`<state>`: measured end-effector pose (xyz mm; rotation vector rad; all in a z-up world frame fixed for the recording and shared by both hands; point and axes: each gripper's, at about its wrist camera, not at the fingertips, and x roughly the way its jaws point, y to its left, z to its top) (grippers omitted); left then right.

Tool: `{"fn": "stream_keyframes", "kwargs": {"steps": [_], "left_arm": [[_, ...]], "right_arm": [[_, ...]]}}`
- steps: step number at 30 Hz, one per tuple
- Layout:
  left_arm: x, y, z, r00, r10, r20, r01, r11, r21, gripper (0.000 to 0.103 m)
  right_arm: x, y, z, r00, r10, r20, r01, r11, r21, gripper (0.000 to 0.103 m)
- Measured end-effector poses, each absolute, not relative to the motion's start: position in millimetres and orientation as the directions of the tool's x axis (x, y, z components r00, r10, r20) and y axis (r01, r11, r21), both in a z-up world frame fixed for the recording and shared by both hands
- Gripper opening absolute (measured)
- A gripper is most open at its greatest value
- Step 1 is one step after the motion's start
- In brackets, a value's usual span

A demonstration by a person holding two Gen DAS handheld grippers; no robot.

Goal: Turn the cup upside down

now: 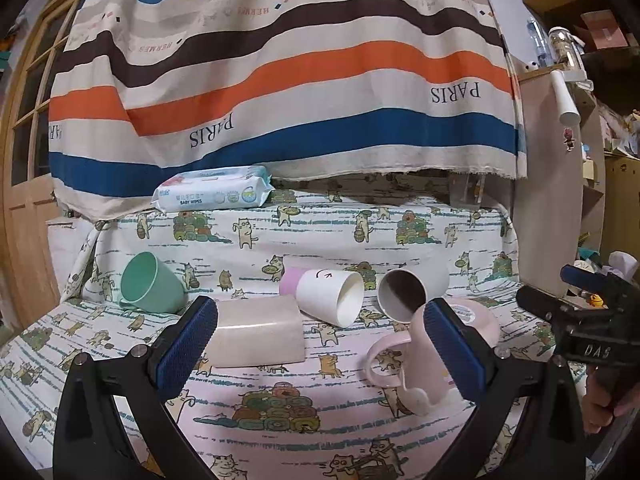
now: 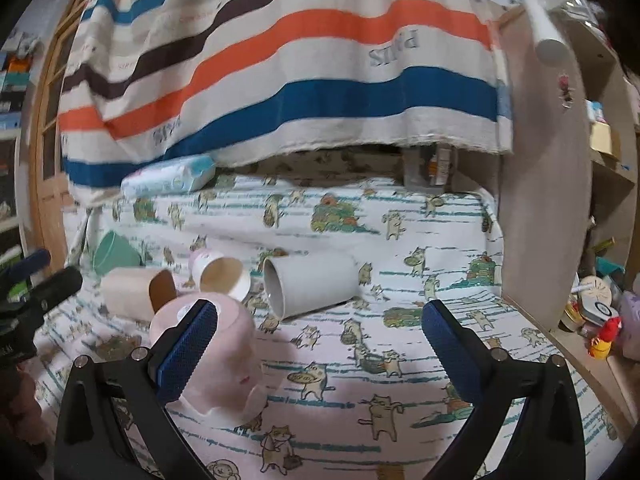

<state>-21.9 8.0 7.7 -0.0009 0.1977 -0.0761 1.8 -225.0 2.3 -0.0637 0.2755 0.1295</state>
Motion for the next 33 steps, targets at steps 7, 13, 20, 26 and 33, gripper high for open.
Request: {"fn": "stream_keyframes", "kwargs": {"steps": [7,13,20,26,33], "left_arm": [[-5,10,0,0.956,0.008,-0.292,-0.006,1.000,0.008,0.103],[-5,14,-2,0.954,0.016,-0.299,-0.019,1.000,-0.006,0.103],[-5,13,-3,0.954,-0.005,-0.300,0.004,1.000,-0.005,0.103],[-5,13,-2,0.954,-0.013,-0.301,0.012,1.000,-0.005,0.103],[-5,13,-2,0.954,-0.012,-0.301,0.012,1.000,-0.004,0.103]], "right_arm": [[4,-228,2,0.958,0.066,-0.280,-0.080,0.996,-0.039,0.103],[4,-230,2,0.959,0.049,-0.280,-0.061,0.997,-0.036,0.103],[3,-233,2,0.960,0.038,-0.279,-0.050,0.998,-0.036,0.103],[2,-232,2,0.959,0.047,-0.278,-0.060,0.997,-0.039,0.103],[2,-228,2,0.956,0.049,-0.288,-0.065,0.997,-0.047,0.103]]}}
